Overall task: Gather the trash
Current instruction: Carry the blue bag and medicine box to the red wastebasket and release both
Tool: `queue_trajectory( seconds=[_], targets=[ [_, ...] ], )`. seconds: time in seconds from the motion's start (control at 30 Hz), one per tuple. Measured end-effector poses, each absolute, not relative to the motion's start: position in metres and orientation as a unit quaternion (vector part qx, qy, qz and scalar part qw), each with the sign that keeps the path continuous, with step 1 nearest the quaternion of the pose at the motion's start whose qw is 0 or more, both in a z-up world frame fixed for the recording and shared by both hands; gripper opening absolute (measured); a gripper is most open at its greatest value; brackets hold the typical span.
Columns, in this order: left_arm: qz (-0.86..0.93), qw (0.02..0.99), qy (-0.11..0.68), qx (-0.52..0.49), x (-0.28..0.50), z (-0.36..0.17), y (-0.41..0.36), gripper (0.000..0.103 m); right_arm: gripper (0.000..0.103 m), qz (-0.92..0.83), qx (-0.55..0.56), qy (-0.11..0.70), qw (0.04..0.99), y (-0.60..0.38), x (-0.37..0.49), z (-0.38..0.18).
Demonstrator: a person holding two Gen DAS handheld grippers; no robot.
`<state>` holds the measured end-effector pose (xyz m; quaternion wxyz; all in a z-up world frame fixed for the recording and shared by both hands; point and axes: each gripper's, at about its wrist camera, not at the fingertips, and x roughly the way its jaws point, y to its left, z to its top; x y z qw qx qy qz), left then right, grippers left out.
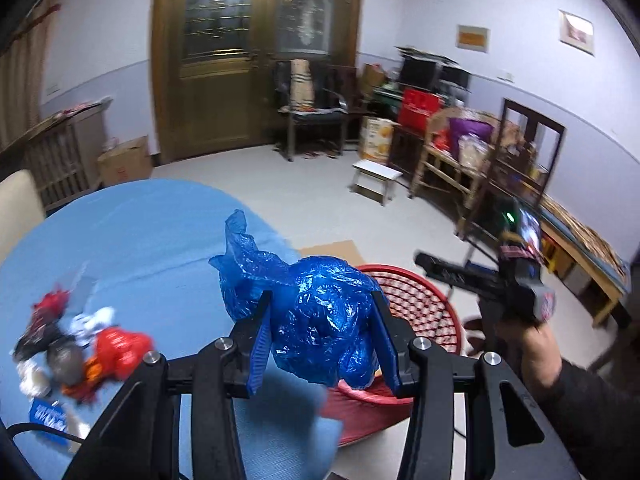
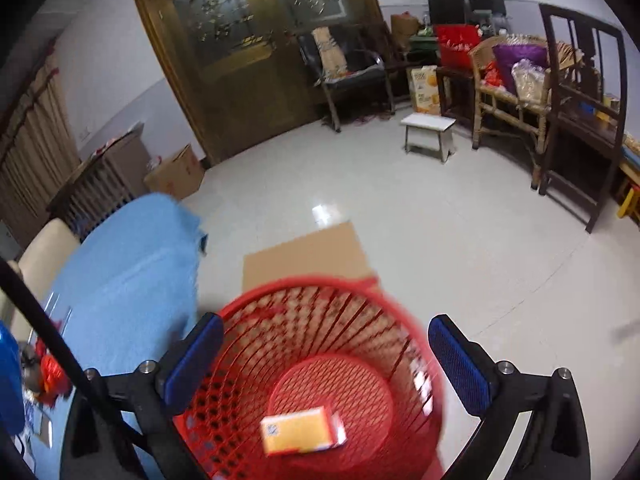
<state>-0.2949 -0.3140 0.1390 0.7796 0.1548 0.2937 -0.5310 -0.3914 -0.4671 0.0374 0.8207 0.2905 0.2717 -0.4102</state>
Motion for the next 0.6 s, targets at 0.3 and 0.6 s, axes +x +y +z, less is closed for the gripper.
queue_trajectory(
  seconds=[0.3,0.6],
  targets=[
    [-0.567,0.741,0.305,0.19,-0.32,0.115,-0.372,0.048,0.103,-0.445,0.343,0.223,0.797,-0.525,-0.431,0.035],
    [-0.533,0.746,0.33,0.224,-0.307,0.086,-0.412,0.078,0.103,-0.446,0.39,0.22,0.775,-0.548,-0.453,0.006]
  ],
)
